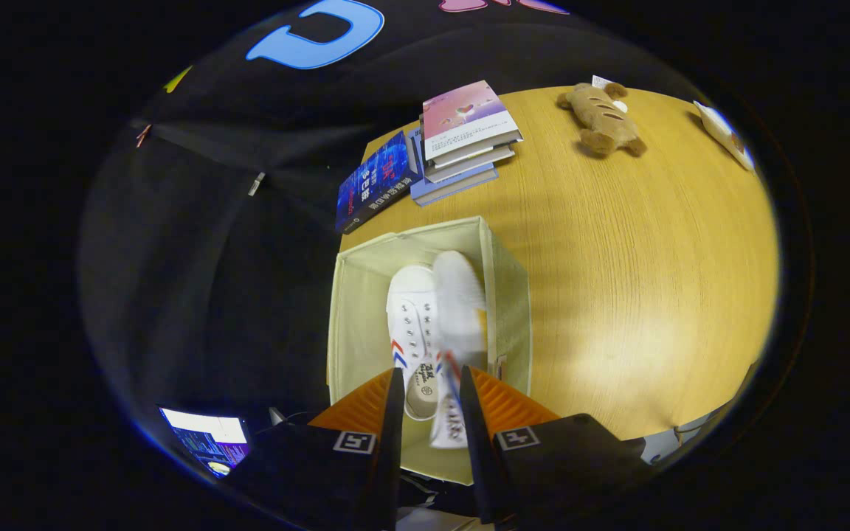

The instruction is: Open the storage box then place both shoes into the box .Put the left shoe in first, then the right shoe, with the right side of both shoes facing outward in a uniform manner.

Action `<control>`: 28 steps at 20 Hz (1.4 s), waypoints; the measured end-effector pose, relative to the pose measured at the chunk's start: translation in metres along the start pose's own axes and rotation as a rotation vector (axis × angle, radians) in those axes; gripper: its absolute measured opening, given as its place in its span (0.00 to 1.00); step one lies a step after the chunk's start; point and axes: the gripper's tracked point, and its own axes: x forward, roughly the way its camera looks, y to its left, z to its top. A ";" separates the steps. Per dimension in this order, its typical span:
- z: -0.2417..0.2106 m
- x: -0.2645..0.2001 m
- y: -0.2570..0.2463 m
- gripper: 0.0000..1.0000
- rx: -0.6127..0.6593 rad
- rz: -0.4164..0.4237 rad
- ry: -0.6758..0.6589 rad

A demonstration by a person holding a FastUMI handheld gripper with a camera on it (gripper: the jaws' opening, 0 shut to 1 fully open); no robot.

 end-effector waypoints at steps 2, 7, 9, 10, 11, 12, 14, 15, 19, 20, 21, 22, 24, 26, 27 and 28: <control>0.007 -0.006 -0.003 0.66 0.006 0.009 -0.017; 0.011 -0.021 -0.021 0.90 0.010 0.004 -0.046; 0.009 -0.029 -0.026 0.90 0.020 0.014 -0.054; 0.008 -0.034 -0.031 0.97 0.018 0.014 -0.061; 0.008 -0.038 -0.035 0.97 0.015 0.014 -0.071; 0.007 -0.043 -0.041 0.97 0.010 0.009 -0.081; 0.009 -0.056 -0.056 0.98 -0.007 -0.018 -0.114; 0.011 -0.063 -0.064 0.99 -0.013 -0.031 -0.134; 0.018 -0.093 -0.104 0.98 -0.054 -0.107 -0.215; 0.020 -0.101 -0.116 0.99 -0.071 -0.134 -0.238; 0.023 -0.110 -0.128 0.99 -0.087 -0.162 -0.265; 0.025 -0.118 -0.140 0.99 -0.105 -0.194 -0.294; 0.032 -0.142 -0.167 0.99 -0.144 -0.266 -0.362; 0.039 -0.161 -0.188 0.99 -0.172 -0.321 -0.419; 0.043 -0.172 -0.198 0.99 -0.186 -0.347 -0.445; 0.047 -0.183 -0.206 0.99 -0.202 -0.368 -0.475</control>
